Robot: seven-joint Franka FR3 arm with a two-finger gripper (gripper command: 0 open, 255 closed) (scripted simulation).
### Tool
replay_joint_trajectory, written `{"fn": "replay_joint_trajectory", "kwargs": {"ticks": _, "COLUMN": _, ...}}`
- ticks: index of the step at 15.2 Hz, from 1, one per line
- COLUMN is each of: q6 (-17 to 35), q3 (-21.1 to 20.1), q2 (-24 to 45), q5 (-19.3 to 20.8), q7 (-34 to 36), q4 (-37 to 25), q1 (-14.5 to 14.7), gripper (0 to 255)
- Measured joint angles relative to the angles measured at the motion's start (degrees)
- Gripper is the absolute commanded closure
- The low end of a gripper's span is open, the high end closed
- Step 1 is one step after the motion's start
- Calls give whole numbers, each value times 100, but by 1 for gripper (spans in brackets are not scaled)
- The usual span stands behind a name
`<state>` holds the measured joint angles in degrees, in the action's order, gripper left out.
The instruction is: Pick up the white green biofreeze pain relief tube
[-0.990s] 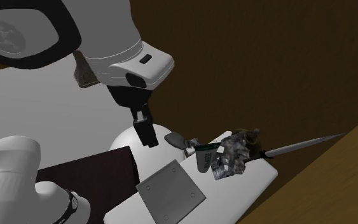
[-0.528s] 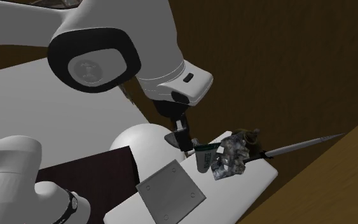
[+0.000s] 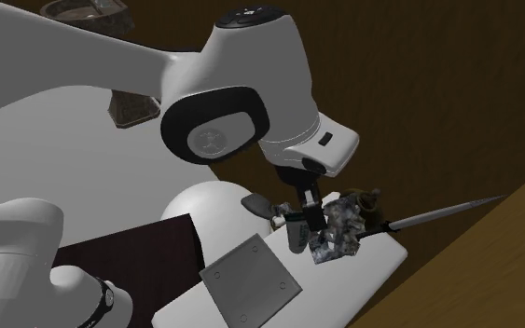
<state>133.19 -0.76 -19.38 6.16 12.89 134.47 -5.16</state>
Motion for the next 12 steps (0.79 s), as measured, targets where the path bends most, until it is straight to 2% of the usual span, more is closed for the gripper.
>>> {"fn": "replay_joint_trajectory", "kwargs": {"ticks": 6, "q6": 504, "q3": 3, "q2": 185, "q5": 56, "q7": 66, "q4": 302, "q1": -31, "gripper": 0}}
{"fn": "replay_joint_trajectory", "kwargs": {"ticks": 7, "q6": 532, "q3": 2, "q2": 194, "q5": 59, "q7": 70, "q4": 320, "q1": -32, "gripper": 255}}
{"fn": "replay_joint_trajectory", "kwargs": {"ticks": 12, "q6": 563, "q3": 0, "q2": 203, "q5": 64, "q7": 78, "q4": 334, "q1": -33, "gripper": 255}}
